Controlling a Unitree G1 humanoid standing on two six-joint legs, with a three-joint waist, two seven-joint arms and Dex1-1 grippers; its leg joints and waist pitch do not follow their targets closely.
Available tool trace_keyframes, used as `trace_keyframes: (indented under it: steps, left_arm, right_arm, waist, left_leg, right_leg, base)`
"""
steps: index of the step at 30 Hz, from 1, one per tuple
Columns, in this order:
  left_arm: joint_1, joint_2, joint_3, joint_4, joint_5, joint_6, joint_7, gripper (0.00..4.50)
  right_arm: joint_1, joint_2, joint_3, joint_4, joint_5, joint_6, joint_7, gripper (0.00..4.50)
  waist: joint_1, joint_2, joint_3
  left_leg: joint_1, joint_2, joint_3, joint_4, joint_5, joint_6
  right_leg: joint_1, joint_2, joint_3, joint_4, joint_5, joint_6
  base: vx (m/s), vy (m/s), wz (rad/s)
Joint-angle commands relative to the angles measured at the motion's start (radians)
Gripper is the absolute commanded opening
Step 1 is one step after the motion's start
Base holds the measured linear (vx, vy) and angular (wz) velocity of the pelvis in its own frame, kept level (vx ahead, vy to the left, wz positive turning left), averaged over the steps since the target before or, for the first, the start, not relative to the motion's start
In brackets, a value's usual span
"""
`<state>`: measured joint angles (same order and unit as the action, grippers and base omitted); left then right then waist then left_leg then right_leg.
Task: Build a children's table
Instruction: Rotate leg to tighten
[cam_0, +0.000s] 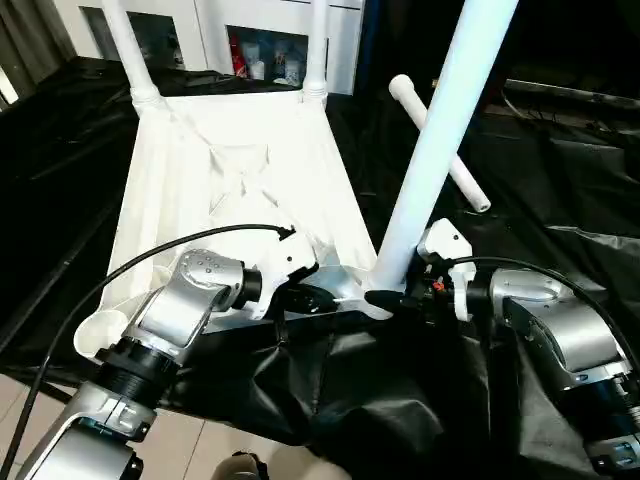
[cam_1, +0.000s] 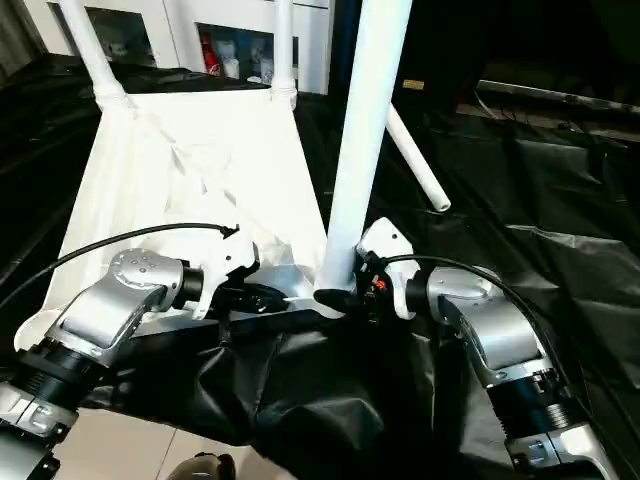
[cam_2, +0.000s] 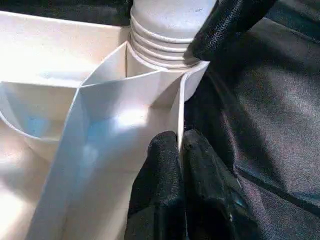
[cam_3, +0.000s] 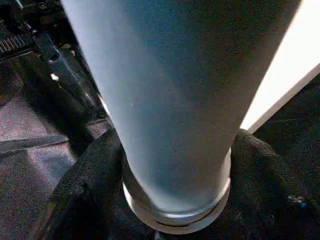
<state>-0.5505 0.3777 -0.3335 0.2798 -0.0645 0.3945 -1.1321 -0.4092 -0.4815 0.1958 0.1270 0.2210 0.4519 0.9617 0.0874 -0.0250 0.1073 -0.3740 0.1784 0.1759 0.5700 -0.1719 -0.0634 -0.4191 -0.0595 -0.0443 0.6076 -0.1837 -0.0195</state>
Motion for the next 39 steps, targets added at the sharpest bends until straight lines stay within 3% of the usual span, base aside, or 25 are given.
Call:
trace_keyframes:
  steps: [1, 6, 8, 10, 12, 15, 21, 23, 25, 28, 30, 33, 35, 37, 39]
  left_arm:
    - [0.005, -0.010, -0.012, -0.024, -0.027, 0.005, -0.020, 0.00]
    - [-0.022, -0.055, 0.018, 0.029, -0.004, 0.032, 0.087, 0.00]
    - [-0.061, -0.104, 0.049, 0.107, 0.029, 0.052, 0.218, 0.00]
    - [-0.116, -0.162, 0.092, 0.211, 0.057, 0.076, 0.378, 0.00]
    - [-0.154, -0.207, 0.122, 0.268, 0.064, 0.108, 0.487, 0.00]
    - [-0.196, -0.268, 0.148, 0.328, 0.069, 0.106, 0.605, 0.00]
    - [-0.247, -0.339, 0.138, 0.421, 0.090, 0.046, 0.686, 0.00]
    - [-0.254, -0.344, 0.125, 0.435, 0.098, 0.032, 0.684, 0.00]
    - [-0.258, -0.345, 0.122, 0.445, 0.098, 0.023, 0.684, 0.00]
    - [-0.262, -0.344, 0.124, 0.458, 0.096, 0.006, 0.685, 0.00]
    - [-0.267, -0.344, 0.127, 0.476, 0.097, -0.025, 0.685, 0.00]
    - [-0.276, -0.345, 0.126, 0.499, 0.106, -0.062, 0.692, 0.00]
    - [-0.292, -0.349, 0.143, 0.524, 0.103, -0.091, 0.718, 0.00]
    - [-0.307, -0.352, 0.168, 0.544, 0.091, -0.125, 0.744, 0.45]
    - [-0.317, -0.355, 0.193, 0.555, 0.075, -0.138, 0.764, 0.60]
  right_arm:
    - [0.010, -0.001, 0.012, -0.022, -0.002, 0.010, 0.004, 2.79]
    - [0.001, 0.069, -0.022, 0.044, -0.037, 0.019, -0.148, 2.72]
    - [-0.017, 0.137, -0.059, 0.116, -0.063, 0.038, -0.295, 2.71]
    - [-0.038, 0.232, -0.119, 0.186, -0.064, 0.067, -0.466, 2.70]
    - [-0.057, 0.303, -0.160, 0.242, -0.064, 0.063, -0.595, 2.70]
    - [-0.084, 0.391, -0.196, 0.317, -0.060, 0.028, -0.736, 2.70]
    - [-0.138, 0.495, -0.211, 0.402, -0.086, -0.038, -0.840, 2.70]
    - [-0.148, 0.503, -0.210, 0.404, -0.096, -0.056, -0.840, 2.70]
    - [-0.151, 0.502, -0.211, 0.408, -0.093, -0.069, -0.836, 3.25]
    - [-0.155, 0.498, -0.209, 0.404, -0.094, -0.080, -0.838, 3.42]
    - [-0.157, 0.491, -0.212, 0.392, -0.101, -0.108, -0.840, 3.57]
    - [-0.149, 0.488, -0.221, 0.366, -0.106, -0.119, -0.831, 3.57]
    - [-0.110, 0.464, -0.209, 0.289, -0.112, -0.118, -0.809, 3.57]
    - [-0.066, 0.438, -0.196, 0.216, -0.116, -0.109, -0.788, 3.71]
    - [-0.037, 0.423, -0.192, 0.169, -0.118, -0.097, -0.777, 3.71]
  waist:
    - [-0.002, -0.007, -0.066]
    - [-0.003, -0.008, -0.066]
    - [-0.012, -0.010, -0.059]
    - [-0.018, -0.009, -0.060]
    - [-0.019, -0.009, -0.060]
    - [-0.025, -0.008, -0.061]
    - [-0.024, -0.005, -0.069]
    - [-0.023, -0.009, -0.069]
    - [-0.021, -0.008, -0.068]
    - [-0.024, -0.006, -0.065]
    - [-0.032, -0.007, -0.068]
    - [-0.040, -0.010, -0.071]
    - [-0.036, -0.011, -0.075]
    - [-0.033, -0.008, -0.079]
    - [-0.032, -0.009, -0.083]
  left_leg:
    - [0.009, 0.048, -0.010, -0.055, -0.121, 0.085]
    - [0.008, 0.046, -0.010, -0.055, -0.112, 0.084]
    - [0.010, 0.041, -0.010, -0.059, -0.170, 0.049]
    - [0.013, 0.037, -0.014, -0.060, -0.201, 0.020]
    - [0.013, 0.038, -0.015, -0.061, -0.205, 0.016]
    - [0.013, 0.037, -0.015, -0.063, -0.209, 0.012]
    - [0.010, 0.036, -0.013, -0.059, -0.151, 0.037]
    - [0.010, 0.035, -0.011, -0.058, -0.137, 0.050]
    - [0.009, 0.036, -0.011, -0.059, -0.143, 0.057]
    - [0.009, 0.038, -0.013, -0.063, -0.174, 0.053]
    - [0.001, 0.036, -0.018, -0.065, -0.181, 0.043]
    - [0.003, 0.034, -0.014, -0.059, -0.168, 0.051]
    - [0.005, 0.034, -0.011, -0.056, -0.141, 0.066]
    - [0.004, 0.035, -0.013, -0.054, -0.108, 0.080]
    - [0.003, 0.034, -0.012, -0.051, -0.095, 0.093]
  right_leg:
    - [0.061, -0.079, 0.049, -0.068, -0.143, -0.225]
    - [0.061, -0.078, 0.048, -0.066, -0.125, -0.231]
    - [0.057, -0.079, 0.046, -0.083, -0.252, -0.211]
    - [0.055, -0.081, 0.045, -0.091, -0.360, -0.178]
    - [0.053, -0.082, 0.048, -0.095, -0.376, -0.162]
    - [0.050, -0.080, 0.048, -0.095, -0.365, -0.155]
    - [0.058, -0.076, 0.049, -0.079, -0.166, -0.186]
    - [0.061, -0.076, 0.048, -0.077, -0.133, -0.197]
    - [0.064, -0.079, 0.048, -0.077, -0.148, -0.198]
    - [0.061, -0.079, 0.047, -0.084, -0.212, -0.182]
    - [0.070, -0.078, 0.044, -0.083, -0.235, -0.167]
    - [0.066, -0.078, 0.047, -0.085, -0.207, -0.172]
    - [0.068, -0.076, 0.048, -0.081, -0.155, -0.182]
    - [0.071, -0.075, 0.047, -0.075, -0.097, -0.192]
    - [0.075, -0.074, 0.046, -0.071, -0.056, -0.206]
  base:
    - [0.000, 0.000, 0.00]
    - [0.000, 0.000, 0.00]
    - [0.000, 0.000, 0.00]
    - [0.000, 0.000, 0.00]
    - [0.000, 0.000, 0.00]
    - [0.000, 0.000, 0.00]
    - [0.000, 0.000, 0.00]
    - [0.000, 0.000, 0.00]
    - [0.000, 0.000, 0.00]
    - [0.000, 0.000, 0.00]
    - [0.000, 0.000, 0.00]
    - [0.000, 0.000, 0.00]
    - [0.000, 0.000, 0.00]
    - [0.000, 0.000, 0.00]
    - [0.000, 0.000, 0.00]
